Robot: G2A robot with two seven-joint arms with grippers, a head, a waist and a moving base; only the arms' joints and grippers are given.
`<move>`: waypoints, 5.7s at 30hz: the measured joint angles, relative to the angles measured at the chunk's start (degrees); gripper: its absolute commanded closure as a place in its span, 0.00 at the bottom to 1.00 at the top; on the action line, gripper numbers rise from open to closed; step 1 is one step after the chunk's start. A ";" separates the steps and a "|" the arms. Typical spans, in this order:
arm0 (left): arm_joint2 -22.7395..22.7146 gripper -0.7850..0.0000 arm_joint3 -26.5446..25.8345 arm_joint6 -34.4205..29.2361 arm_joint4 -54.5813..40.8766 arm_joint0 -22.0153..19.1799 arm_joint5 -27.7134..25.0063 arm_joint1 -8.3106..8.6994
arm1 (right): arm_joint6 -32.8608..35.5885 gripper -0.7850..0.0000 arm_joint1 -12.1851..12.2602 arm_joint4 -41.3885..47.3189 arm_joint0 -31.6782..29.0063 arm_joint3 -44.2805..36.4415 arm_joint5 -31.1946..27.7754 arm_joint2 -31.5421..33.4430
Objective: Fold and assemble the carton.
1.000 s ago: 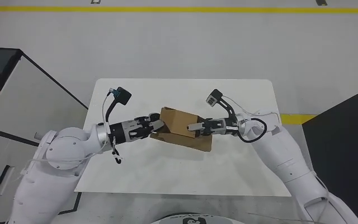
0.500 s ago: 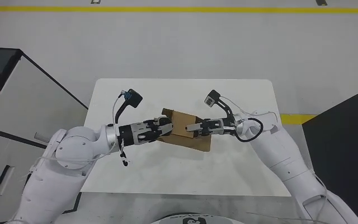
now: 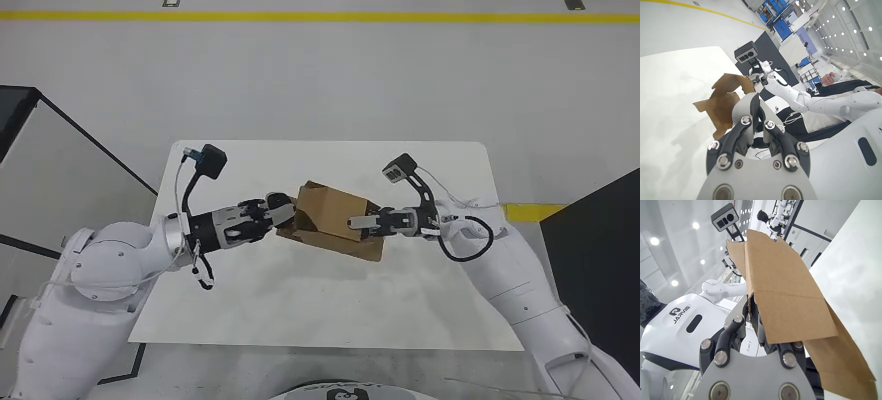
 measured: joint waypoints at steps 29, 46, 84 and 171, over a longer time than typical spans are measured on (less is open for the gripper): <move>-5.35 1.00 2.41 1.63 -2.86 3.35 0.49 0.08 | -1.71 1.00 0.54 5.92 -0.16 -8.13 -2.08 1.74; -0.99 1.00 1.42 -2.09 -7.87 1.70 -4.35 -0.20 | -0.74 1.00 0.29 8.07 1.08 -7.06 -1.11 -0.01; 1.76 1.00 0.60 -2.15 -7.09 -0.01 -5.25 -0.36 | -0.01 1.00 0.00 9.97 -0.56 -7.68 -0.37 0.10; 4.97 1.00 0.52 -6.08 -8.61 -1.54 -7.02 -0.25 | 4.35 1.00 -4.79 13.10 -3.38 -5.28 3.98 5.76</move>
